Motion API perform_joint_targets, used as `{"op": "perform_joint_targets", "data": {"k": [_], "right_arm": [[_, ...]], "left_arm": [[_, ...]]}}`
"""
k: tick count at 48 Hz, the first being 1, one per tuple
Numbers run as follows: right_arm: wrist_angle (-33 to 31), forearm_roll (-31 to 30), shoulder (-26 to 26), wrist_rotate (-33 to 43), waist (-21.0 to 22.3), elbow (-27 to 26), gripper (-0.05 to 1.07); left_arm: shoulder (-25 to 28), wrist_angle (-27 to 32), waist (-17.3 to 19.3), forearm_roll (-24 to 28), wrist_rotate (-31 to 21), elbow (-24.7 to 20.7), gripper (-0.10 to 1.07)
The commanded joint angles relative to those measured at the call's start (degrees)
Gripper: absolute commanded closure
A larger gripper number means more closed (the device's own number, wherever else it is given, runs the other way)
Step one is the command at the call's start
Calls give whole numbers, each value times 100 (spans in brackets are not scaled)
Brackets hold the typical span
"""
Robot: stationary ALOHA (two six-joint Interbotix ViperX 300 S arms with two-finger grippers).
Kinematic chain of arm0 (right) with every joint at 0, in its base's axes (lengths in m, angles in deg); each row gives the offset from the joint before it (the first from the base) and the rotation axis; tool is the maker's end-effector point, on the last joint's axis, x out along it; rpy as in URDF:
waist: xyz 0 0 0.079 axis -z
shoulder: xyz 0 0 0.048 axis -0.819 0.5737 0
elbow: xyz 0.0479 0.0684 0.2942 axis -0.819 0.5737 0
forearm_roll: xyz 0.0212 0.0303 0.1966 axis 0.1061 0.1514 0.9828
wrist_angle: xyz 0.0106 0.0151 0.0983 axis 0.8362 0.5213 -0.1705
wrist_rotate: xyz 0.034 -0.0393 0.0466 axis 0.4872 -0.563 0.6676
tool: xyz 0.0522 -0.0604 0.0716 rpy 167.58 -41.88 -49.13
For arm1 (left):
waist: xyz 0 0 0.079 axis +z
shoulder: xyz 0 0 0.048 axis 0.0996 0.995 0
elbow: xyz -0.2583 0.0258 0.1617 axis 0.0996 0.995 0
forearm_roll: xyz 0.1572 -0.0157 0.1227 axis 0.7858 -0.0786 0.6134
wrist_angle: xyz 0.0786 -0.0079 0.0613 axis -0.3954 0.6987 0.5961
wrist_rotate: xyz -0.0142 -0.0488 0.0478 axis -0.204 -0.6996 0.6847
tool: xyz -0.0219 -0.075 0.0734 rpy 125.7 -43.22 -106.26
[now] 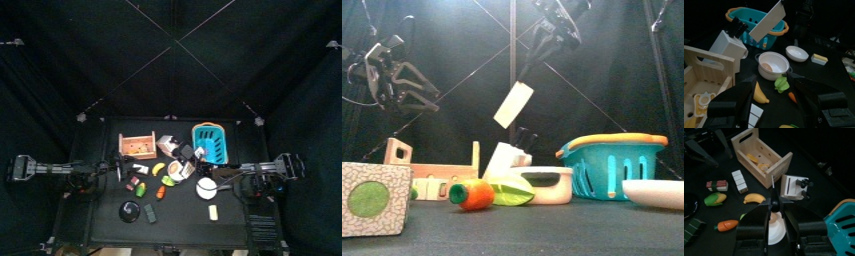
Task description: Grab cleaver with other hand
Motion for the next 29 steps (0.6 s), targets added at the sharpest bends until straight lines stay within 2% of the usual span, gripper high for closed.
{"op": "perform_joint_targets", "data": {"k": [1, 9, 16, 23, 29], "right_arm": [[334, -35, -396, -9, -18, 211, 45], [1310, -220, -1011, -9, -141, 1081, 45], [2786, -475, -1591, 0, -132, 1969, 45], [4069, -545, -1995, -26, 53, 2593, 45], [4825, -589, -2171, -35, 378, 2909, 45]], "left_arm": [[0, -35, -53, 220, 9, -62, 10], [0, -53, -105, 896, 9, -62, 10], [9, -132, -105, 1477, 9, -105, 10], [79, -633, -123, 1881, 0, -202, 10], [272, -1169, -229, 1925, -26, -272, 9]]}}
